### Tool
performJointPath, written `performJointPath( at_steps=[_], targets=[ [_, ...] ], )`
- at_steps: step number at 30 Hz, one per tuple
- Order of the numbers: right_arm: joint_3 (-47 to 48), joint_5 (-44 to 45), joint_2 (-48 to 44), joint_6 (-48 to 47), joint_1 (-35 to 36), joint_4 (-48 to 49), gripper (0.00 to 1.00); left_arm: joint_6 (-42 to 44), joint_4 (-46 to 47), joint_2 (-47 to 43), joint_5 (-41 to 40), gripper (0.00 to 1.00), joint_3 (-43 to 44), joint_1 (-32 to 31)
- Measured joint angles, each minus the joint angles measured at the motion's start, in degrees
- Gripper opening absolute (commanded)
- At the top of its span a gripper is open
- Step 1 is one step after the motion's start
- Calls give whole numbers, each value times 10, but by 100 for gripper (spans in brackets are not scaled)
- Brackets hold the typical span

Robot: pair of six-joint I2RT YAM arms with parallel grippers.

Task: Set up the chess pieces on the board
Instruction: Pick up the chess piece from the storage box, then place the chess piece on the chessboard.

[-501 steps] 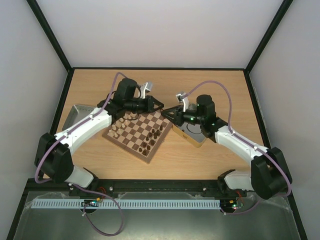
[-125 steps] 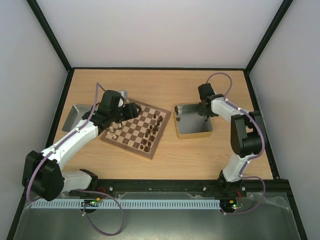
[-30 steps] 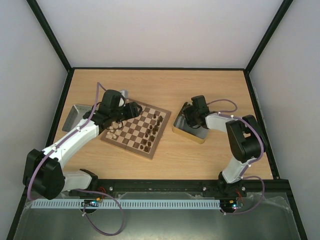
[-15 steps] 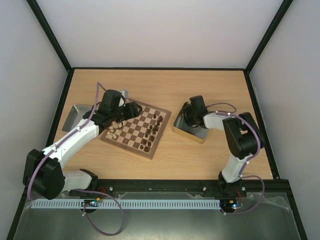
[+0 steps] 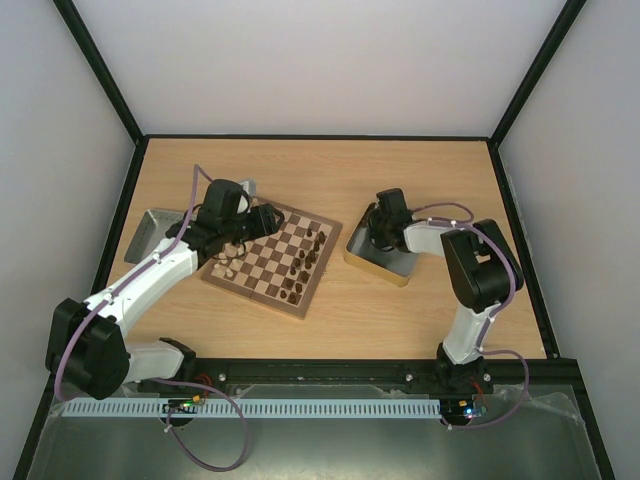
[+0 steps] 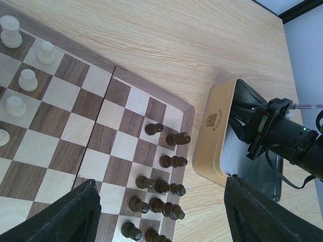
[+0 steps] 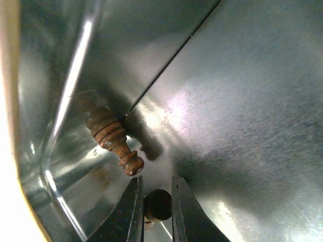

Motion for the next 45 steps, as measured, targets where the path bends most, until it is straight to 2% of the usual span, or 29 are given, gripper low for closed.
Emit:
performJointPath(
  at_steps=[6, 16, 24, 27, 31, 35, 41, 45],
  targets=[
    [-8, 19, -23, -48, 0, -24, 3, 0, 0, 0, 1, 69, 0, -2],
    [-24, 11, -164, -216, 0, -71, 3, -25, 54, -3, 72, 71, -16, -19],
    [-40, -114, -240, -290, 5, -68, 3, -104, 169, 16, 153, 75, -35, -61],
    [-49, -168, -255, -286, 16, -54, 3, -135, 224, 37, 170, 78, -37, -76],
    [-70, -227, -278, -253, 29, -16, 3, -178, 296, 63, 178, 78, -45, -96],
    [-76, -269, -288, -221, 42, 16, 4, -212, 351, 83, 178, 69, -51, -105],
    [-83, -311, -299, -186, 57, 52, 4, -248, 404, 99, 170, 44, -56, -106],
    [-88, -329, -303, -173, 61, 64, 4, -258, 424, 109, 167, 35, -57, -106]
  ],
)
